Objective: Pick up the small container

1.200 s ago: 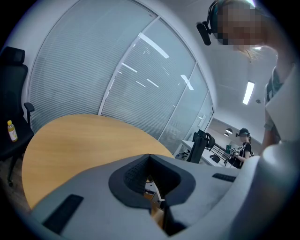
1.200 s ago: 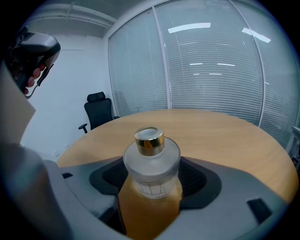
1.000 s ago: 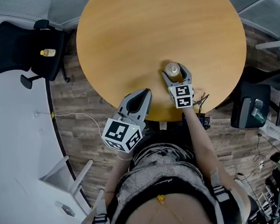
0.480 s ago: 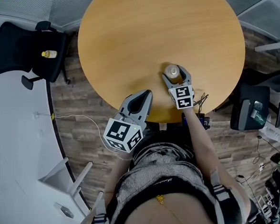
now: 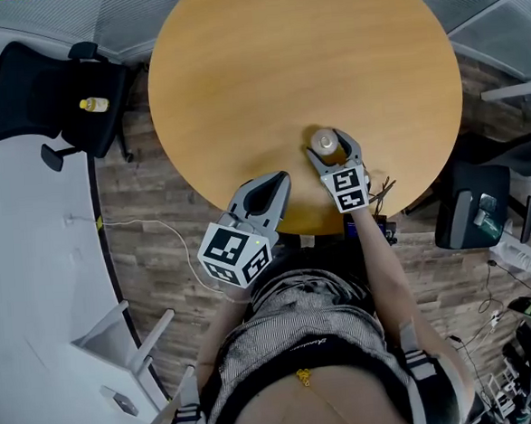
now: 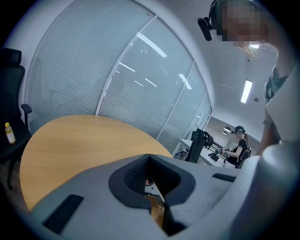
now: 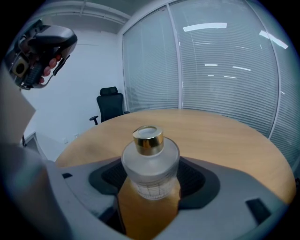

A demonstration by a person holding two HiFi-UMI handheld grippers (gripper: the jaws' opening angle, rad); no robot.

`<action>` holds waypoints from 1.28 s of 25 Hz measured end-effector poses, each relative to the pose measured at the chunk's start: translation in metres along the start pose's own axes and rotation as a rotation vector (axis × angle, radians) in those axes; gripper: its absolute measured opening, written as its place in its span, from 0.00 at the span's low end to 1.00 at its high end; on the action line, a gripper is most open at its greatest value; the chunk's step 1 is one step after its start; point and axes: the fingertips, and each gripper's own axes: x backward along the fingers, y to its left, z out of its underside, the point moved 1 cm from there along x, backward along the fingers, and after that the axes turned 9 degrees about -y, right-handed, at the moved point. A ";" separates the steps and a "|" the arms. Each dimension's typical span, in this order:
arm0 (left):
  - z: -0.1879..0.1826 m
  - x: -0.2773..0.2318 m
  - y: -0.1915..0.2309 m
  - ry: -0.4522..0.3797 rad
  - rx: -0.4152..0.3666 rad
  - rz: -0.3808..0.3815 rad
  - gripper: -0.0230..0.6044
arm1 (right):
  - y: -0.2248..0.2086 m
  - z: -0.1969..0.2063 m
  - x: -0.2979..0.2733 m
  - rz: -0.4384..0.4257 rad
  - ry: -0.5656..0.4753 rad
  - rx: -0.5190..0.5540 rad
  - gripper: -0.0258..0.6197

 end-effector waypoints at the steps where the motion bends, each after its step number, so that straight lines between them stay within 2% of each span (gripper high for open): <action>1: 0.000 -0.001 -0.001 0.001 -0.001 0.002 0.04 | 0.001 -0.001 0.002 -0.007 -0.003 -0.001 0.55; 14: -0.005 -0.011 -0.011 -0.003 -0.026 0.051 0.04 | -0.002 -0.055 0.029 -0.066 -0.104 -0.025 0.55; 32: -0.014 -0.016 -0.019 -0.023 -0.036 0.088 0.04 | 0.004 -0.102 0.062 -0.076 -0.143 0.000 0.55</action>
